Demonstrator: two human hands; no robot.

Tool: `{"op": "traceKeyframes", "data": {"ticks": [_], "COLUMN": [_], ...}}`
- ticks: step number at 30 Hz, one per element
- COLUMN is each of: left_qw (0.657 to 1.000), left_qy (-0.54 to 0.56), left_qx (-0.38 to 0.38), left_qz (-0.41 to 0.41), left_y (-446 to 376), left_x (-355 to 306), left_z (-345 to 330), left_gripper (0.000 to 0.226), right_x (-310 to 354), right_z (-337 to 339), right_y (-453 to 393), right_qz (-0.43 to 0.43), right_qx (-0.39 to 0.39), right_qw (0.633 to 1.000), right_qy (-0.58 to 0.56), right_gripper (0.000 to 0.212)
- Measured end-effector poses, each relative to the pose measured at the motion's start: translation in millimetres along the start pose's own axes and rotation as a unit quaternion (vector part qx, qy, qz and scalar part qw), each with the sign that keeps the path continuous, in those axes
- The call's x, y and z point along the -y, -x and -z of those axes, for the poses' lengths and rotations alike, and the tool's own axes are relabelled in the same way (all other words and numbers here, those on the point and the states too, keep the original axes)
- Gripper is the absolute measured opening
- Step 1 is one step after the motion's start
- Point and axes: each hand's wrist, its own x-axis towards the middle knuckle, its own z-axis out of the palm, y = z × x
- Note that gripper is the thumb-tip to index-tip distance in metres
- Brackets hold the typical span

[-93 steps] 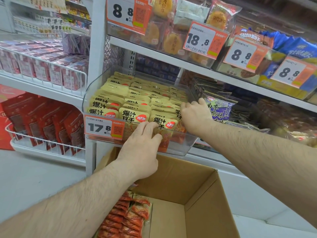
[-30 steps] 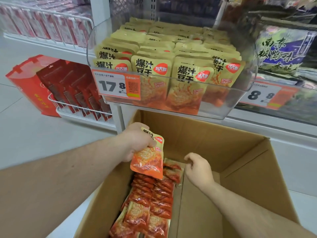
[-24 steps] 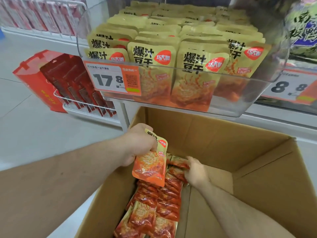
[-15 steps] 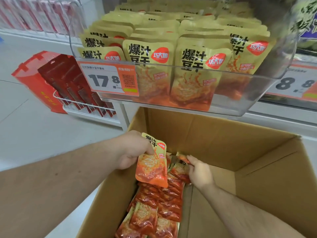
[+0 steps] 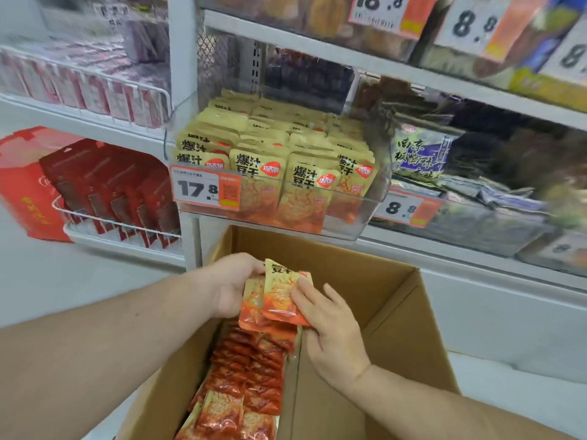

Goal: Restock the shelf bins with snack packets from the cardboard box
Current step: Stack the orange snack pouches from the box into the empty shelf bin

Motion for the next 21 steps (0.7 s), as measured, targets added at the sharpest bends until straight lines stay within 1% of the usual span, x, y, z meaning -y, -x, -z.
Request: {"op": "traceKeyframes", "data": {"ticks": [2,3,4,7,8,11,14,15,16,18,19,20,21], "left_qw": [0.999,0.997,0.997,0.996,0.995,0.993,0.988,0.985,0.981,0.961,0.944,0.921,0.896], "left_qy": [0.031,0.041,0.041,0.010,0.003,0.008,0.003,-0.007,-0.028,-0.108,-0.161,-0.221,-0.276], "left_qx": [0.044,0.061,0.072,0.073,0.065,0.050,0.047,0.043,0.035,0.010,-0.002,-0.008,-0.008], "left_qz": [-0.002,-0.006,-0.012,-0.057,-0.073,-0.108,-0.145,-0.165,-0.190,-0.255,-0.289,-0.321,-0.348], "left_y": [8.8,14.0,18.9,26.5,27.2,27.6,30.6,31.3,31.9,37.1,40.9,45.1,49.4], "left_x": [-0.8,-1.4,-2.5,-3.0,-2.6,-5.1,-9.5,-11.0,-12.9,-16.9,-19.5,-21.7,-23.9], "left_z": [-8.2,-11.7,-15.6,-24.9,-26.2,-27.5,-27.3,-27.4,-26.9,-27.1,-27.2,-27.2,-27.5], "left_gripper": [0.053,0.058,0.055,0.026,0.022,0.030,0.028,0.028,0.030,0.036,0.039,0.042,0.044], "right_x": [8.0,10.0,11.9,18.8,21.7,26.2,26.4,26.1,26.0,25.1,23.8,24.5,26.1], "right_z": [9.4,13.7,17.9,28.6,32.1,41.2,54.1,60.3,67.2,82.3,89.4,96.7,103.4], "right_y": [-2.8,-3.7,-5.1,-9.4,-11.4,-16.8,-21.3,-24.4,-29.3,-44.7,-54.1,-64.3,-74.1], "right_qz": [0.031,0.037,0.040,0.046,0.051,0.068,0.074,0.076,0.078,0.066,0.049,0.028,-0.001], "right_qx": [0.001,-0.001,-0.003,-0.003,-0.001,0.011,0.051,0.051,0.034,-0.030,-0.058,-0.068,-0.051], "right_qw": [0.999,0.999,0.998,0.997,0.996,0.994,0.993,0.994,0.995,0.997,0.996,0.996,0.997], "right_qy": [0.024,0.033,0.041,0.063,0.072,0.083,0.071,0.064,0.055,0.039,0.042,0.051,0.059], "right_gripper": [0.054,0.053,0.053,0.052,0.052,0.053,0.058,0.059,0.059,0.054,0.053,0.054,0.061]}}
